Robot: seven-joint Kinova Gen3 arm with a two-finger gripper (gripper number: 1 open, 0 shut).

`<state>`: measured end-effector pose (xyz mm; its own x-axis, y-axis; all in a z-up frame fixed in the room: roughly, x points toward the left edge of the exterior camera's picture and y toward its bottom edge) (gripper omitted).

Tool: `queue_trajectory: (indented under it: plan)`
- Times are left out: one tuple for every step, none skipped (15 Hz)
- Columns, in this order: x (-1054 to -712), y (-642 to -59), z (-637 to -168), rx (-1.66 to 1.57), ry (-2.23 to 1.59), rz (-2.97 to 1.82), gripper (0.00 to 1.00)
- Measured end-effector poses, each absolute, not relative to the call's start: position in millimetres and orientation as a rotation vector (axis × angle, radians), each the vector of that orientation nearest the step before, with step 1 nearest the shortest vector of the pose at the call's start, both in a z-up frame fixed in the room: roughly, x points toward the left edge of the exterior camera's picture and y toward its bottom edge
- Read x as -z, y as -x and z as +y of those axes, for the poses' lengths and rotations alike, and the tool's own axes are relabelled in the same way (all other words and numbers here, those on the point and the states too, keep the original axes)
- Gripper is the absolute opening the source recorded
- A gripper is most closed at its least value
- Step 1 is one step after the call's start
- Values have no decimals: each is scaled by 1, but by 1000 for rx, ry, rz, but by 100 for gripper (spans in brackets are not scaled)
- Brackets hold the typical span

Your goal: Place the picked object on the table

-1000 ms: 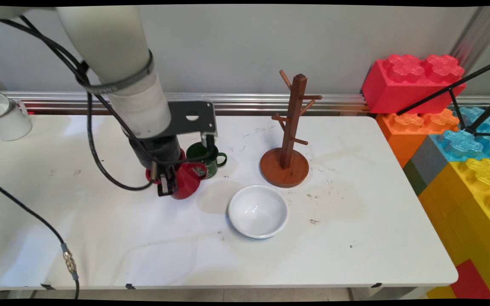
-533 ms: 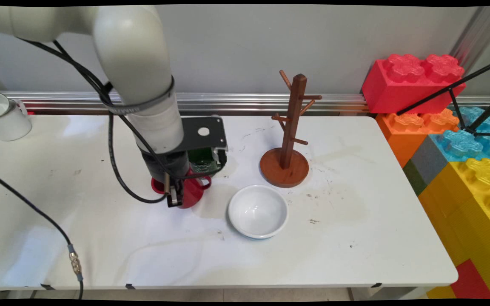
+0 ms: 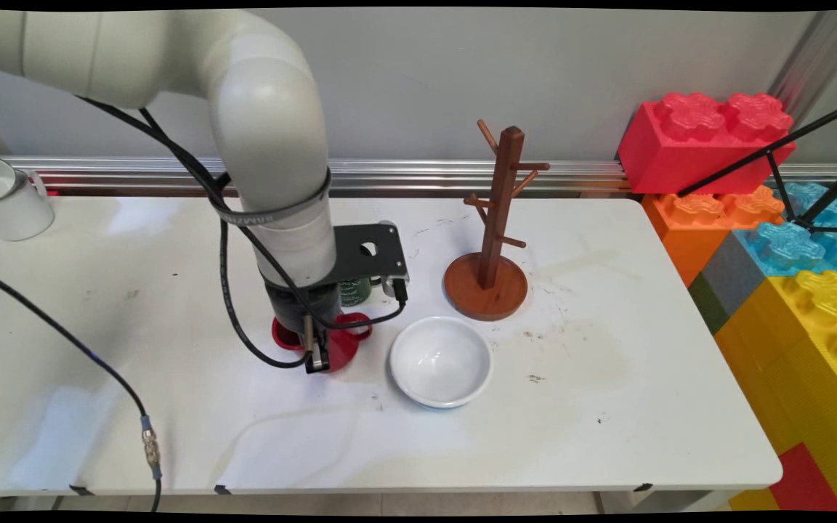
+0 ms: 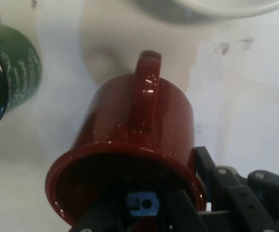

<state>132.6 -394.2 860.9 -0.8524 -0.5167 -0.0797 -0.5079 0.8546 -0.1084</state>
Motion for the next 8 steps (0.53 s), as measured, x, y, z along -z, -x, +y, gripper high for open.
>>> queue_trajectory:
  plan:
    - [-858, -131, -395, 126, 813, 2921, 0]
    - [-857, -130, -395, 125, 815, 2920, 0]
    - [-854, -129, -396, 125, 817, 2918, 0]
    - [-853, -128, -396, 125, 819, 2916, 0]
    - [-851, -127, -397, 125, 822, 2914, 0]
    - [-849, -126, -397, 125, 826, 2911, 0]
    - [-846, -125, -398, 124, 829, 2909, 0]
    - [-845, -124, -398, 124, 831, 2908, 0]
